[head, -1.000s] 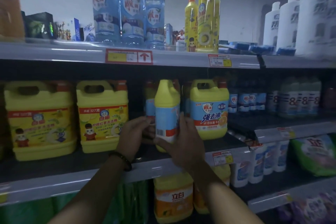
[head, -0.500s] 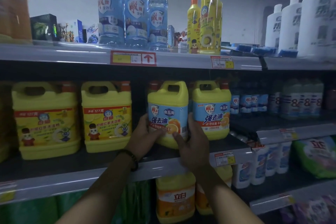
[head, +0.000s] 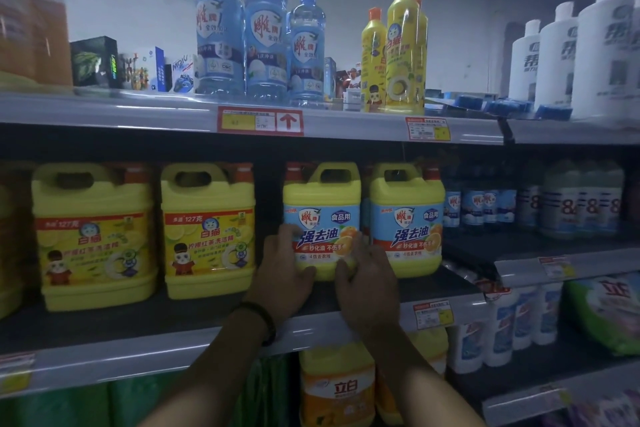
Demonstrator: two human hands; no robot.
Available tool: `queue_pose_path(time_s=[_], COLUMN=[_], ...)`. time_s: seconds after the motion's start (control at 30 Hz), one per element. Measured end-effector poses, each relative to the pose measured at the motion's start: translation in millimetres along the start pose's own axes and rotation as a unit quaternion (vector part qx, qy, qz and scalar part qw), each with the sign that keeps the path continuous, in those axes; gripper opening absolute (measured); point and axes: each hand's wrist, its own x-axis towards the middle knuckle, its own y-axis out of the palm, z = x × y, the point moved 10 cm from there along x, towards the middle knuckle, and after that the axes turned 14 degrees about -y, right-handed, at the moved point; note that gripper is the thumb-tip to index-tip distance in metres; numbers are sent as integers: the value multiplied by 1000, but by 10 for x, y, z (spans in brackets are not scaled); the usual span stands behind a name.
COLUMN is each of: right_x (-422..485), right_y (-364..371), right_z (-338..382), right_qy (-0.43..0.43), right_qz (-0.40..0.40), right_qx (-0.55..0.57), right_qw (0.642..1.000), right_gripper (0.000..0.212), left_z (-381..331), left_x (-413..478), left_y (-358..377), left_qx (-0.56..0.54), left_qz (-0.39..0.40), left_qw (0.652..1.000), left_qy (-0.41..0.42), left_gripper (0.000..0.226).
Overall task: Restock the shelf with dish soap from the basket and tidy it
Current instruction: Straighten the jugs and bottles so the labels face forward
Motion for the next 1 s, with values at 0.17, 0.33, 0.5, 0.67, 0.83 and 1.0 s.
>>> queue_pose_path(time_s=[0.17, 0.33, 0.5, 0.67, 0.83, 1.0], right_x=[-11, -2, 113, 230, 283, 334], right_y=[69, 100, -112, -868, -1023, -804], right_z=[-60, -74, -82, -594, -1166, -1556], right_qy=[22, 39, 21, 79, 160, 223], right_qz=[39, 76, 95, -31, 16, 44], right_qx=[1, 23, 72, 85, 58, 169], right_qw=[999, 996, 993, 993, 985, 959], right_gripper=[80, 86, 50, 42, 66, 91], left_z=[-37, -117, -219, -506, -594, -320], left_x=[-29, -59, -103, -192, -173, -48], left_y=[57, 72, 35, 54, 390, 517], left_qx=[63, 112, 185, 316, 271, 125], left_qz=[-3, -18, -68, -167, -139, -84], left_qw=[998, 991, 978, 932, 952, 987], left_qy=[26, 64, 66, 57, -5, -60], left_gripper=[45, 48, 48, 88, 109, 115])
